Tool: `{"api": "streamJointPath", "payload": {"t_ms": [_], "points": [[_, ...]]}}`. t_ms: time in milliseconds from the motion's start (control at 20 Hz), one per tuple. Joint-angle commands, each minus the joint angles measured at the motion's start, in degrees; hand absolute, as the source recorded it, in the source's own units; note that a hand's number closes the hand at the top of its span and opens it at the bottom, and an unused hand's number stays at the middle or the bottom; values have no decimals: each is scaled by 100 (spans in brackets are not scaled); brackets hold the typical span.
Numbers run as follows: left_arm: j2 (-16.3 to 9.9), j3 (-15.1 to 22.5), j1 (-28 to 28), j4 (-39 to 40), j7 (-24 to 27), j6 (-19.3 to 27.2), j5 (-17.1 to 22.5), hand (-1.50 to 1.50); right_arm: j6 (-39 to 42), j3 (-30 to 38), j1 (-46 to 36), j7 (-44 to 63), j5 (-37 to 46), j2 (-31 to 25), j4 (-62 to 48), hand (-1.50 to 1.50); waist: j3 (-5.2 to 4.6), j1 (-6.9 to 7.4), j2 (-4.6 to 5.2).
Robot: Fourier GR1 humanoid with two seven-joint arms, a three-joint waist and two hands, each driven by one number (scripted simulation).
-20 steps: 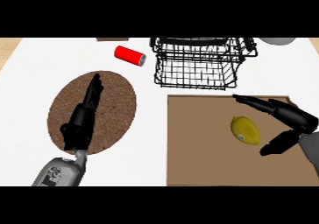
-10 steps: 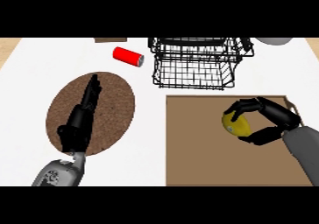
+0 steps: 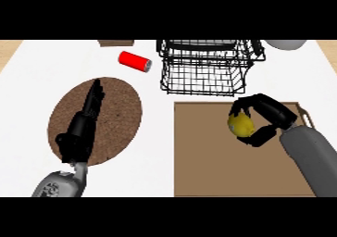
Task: Pick the lemon from the tray and place it in the tiered basket
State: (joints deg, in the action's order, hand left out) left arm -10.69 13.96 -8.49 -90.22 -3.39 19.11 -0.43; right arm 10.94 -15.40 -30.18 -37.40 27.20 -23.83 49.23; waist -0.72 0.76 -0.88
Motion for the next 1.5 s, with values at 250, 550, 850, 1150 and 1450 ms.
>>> {"api": "streamJointPath", "payload": {"t_ms": [250,550,850,1150,1450], "points": [[-59,0,42,121,1,-12,-61,0,-701,-694,-647,3903,1750,181,-273,150,-72,43,-114],[-30,-25,-3,226,-12,-28,-31,0,-539,-930,-1509,6506,2494,947,208,150,-22,-47,-173],[-29,-99,7,302,34,-49,20,0,77,-937,-2774,8997,2954,1925,995,150,16,-111,-181],[9,-108,-49,391,149,-87,15,0,1182,-788,-3901,10955,2795,2362,1763,150,48,-63,-46],[-7,-246,-345,449,10,-107,34,0,1494,-313,-4767,11771,2305,2375,2348,150,63,-87,-8]]}}
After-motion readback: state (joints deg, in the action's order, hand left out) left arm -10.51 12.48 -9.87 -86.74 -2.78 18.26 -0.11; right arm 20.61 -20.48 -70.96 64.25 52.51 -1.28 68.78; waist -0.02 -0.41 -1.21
